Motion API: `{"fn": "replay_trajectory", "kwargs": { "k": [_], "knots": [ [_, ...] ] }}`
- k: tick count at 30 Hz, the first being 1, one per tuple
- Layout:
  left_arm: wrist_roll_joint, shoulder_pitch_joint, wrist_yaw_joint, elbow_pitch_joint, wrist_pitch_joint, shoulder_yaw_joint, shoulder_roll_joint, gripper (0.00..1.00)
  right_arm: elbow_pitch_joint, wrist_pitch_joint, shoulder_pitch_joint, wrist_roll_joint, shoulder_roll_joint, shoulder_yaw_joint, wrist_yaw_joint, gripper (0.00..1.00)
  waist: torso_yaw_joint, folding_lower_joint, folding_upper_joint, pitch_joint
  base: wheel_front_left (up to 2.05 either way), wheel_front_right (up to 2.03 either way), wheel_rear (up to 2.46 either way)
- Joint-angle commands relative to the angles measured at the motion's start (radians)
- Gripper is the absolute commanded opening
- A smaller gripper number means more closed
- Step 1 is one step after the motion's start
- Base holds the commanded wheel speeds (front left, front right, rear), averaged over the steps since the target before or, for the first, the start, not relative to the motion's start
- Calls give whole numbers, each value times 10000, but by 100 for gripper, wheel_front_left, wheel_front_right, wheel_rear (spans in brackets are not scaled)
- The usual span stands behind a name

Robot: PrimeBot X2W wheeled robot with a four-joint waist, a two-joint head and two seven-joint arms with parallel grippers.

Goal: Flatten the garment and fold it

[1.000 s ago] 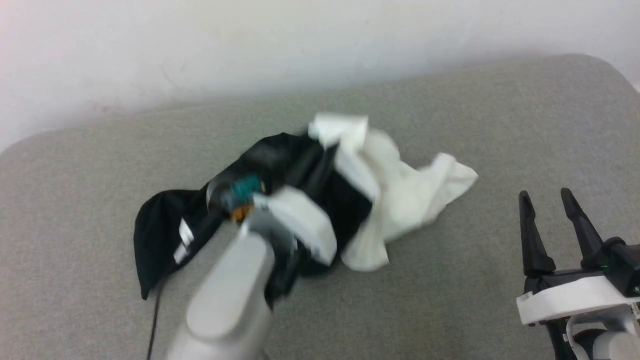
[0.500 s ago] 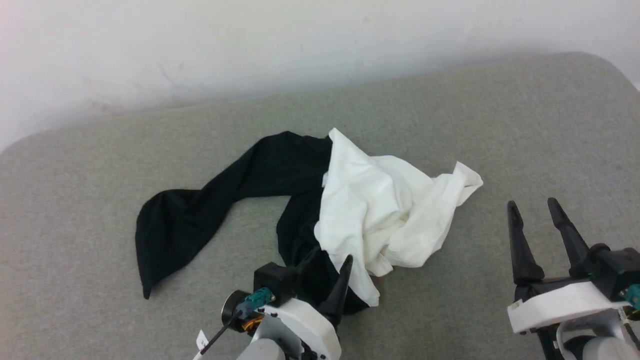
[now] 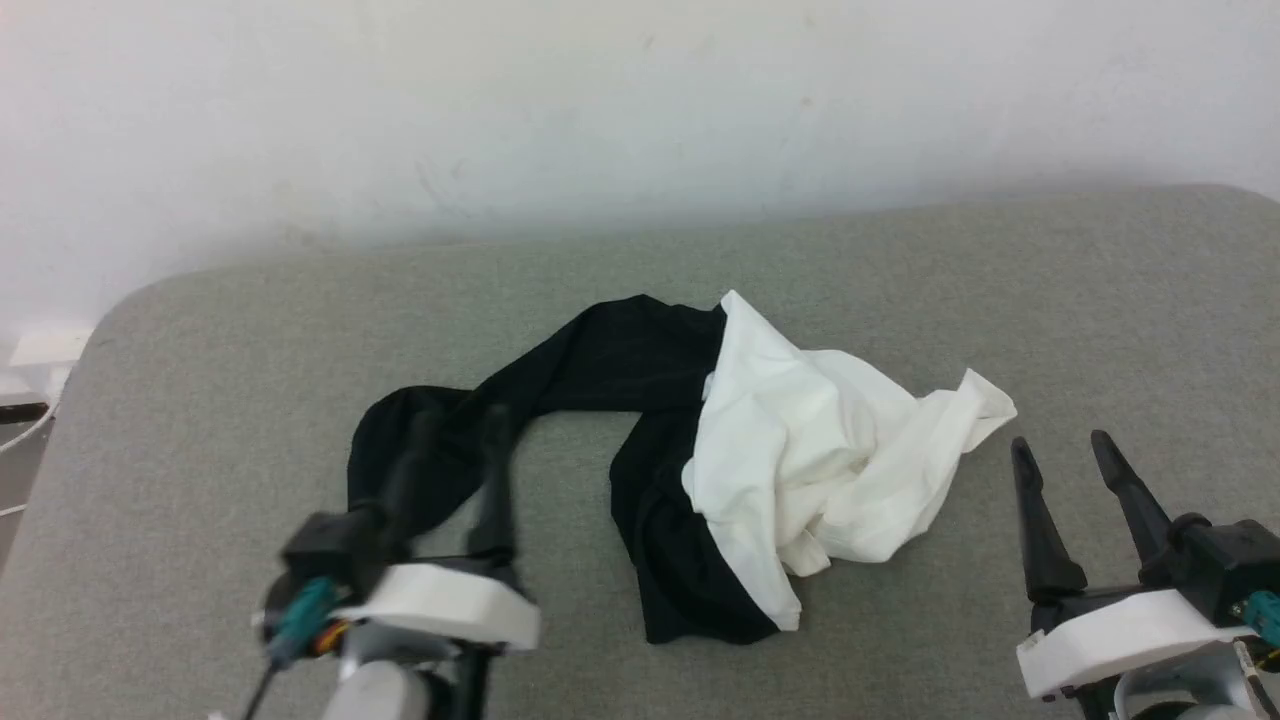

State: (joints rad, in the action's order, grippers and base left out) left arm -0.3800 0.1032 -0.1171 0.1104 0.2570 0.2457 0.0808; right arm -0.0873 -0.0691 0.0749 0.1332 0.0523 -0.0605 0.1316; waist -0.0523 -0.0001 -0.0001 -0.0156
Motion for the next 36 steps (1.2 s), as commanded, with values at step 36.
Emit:
{"fn": "replay_trajectory", "kwargs": {
  "k": [36],
  "knots": [
    [585,-610,281,-170,35,-994,452,100,6869,6404,-4752,1355,872,-695,-9,100,1563,1,1,-935,0,0,0]
  ]
}}
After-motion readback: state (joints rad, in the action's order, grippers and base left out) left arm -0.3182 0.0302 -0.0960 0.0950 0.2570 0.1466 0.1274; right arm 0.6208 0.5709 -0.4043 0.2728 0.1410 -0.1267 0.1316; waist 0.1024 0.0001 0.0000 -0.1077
